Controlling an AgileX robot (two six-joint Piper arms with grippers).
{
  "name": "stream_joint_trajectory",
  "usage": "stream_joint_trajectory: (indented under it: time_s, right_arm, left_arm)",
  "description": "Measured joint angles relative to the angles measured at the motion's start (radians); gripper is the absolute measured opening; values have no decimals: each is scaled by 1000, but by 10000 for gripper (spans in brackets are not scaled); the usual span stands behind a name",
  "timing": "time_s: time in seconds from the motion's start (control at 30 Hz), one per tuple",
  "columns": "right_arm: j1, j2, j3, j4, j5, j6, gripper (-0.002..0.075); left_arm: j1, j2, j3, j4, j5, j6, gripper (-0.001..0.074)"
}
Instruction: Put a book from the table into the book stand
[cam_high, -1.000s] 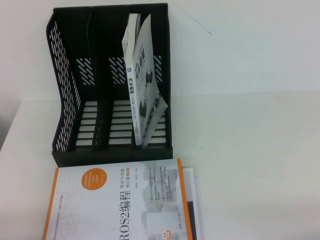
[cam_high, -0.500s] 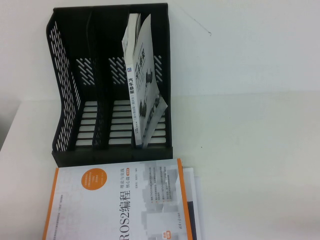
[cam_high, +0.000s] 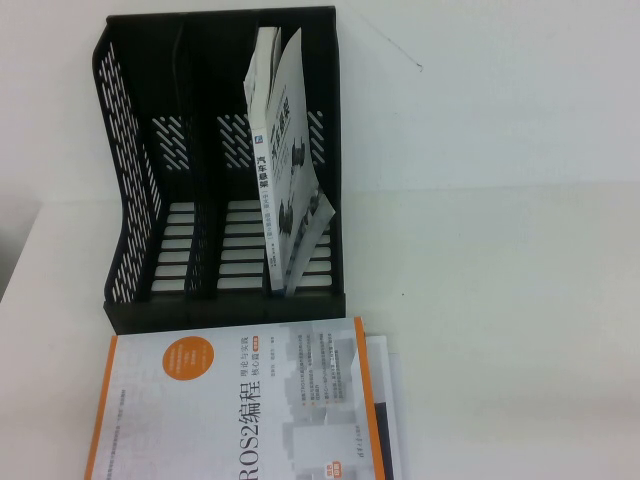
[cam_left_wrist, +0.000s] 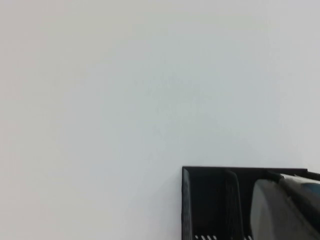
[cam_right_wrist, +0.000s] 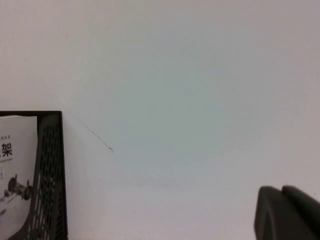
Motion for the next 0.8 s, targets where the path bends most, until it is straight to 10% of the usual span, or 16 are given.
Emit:
stream_joint_trajectory:
  time_s: [0.33,0.8]
  right_arm:
    - [0,0,-2,39,-68,-27,-1]
    - [0,192,-577,-1,758,37,1]
  left_arm:
    - [0,0,-5,2,1,18,-2]
    - [0,173,-599,-70,617,-31,-2]
